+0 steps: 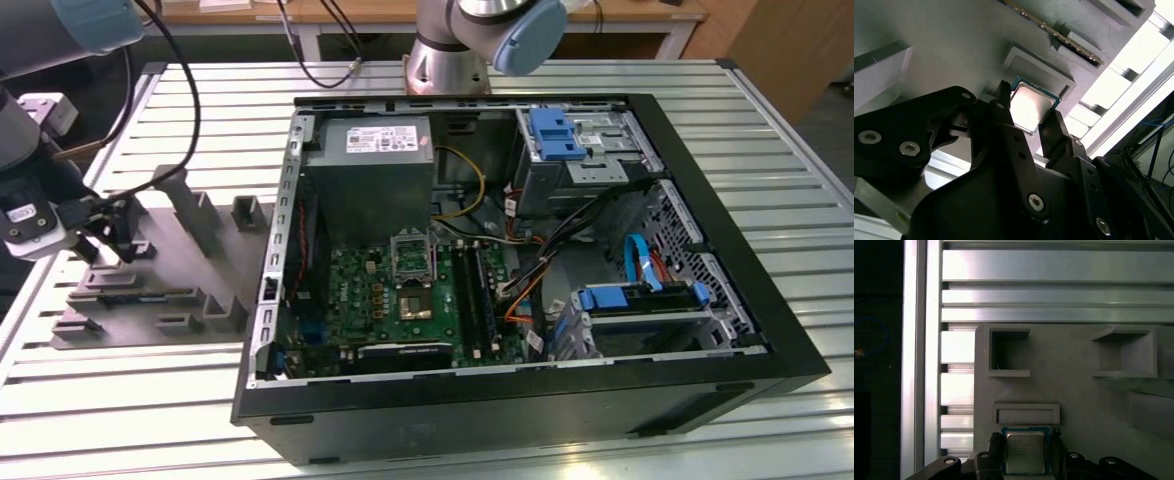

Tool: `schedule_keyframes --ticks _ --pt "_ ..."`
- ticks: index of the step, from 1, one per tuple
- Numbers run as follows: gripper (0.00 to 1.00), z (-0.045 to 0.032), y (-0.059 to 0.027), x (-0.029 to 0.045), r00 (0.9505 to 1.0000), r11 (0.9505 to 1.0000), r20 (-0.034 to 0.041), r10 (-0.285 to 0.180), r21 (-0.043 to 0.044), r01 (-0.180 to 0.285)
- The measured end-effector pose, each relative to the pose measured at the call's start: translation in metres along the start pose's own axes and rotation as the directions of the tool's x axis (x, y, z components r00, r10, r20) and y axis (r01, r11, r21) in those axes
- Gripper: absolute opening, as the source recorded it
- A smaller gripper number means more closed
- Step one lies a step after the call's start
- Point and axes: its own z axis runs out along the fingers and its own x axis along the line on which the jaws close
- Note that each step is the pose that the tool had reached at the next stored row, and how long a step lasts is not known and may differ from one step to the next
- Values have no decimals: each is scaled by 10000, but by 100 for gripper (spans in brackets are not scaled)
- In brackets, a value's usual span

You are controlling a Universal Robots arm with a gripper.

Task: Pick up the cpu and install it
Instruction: 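Pick up the cpu and move it towards the insertion slot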

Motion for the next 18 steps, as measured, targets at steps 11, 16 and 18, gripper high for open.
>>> schedule_keyframes --ticks 11,16,18 --pt "47 -36 2 -1 10000 10000 1 0 -1 0" --pt "47 -54 2 -1 10000 10000 -2 1 1 -1" --pt "47 -66 3 -1 10000 10000 -1 0 1 0"
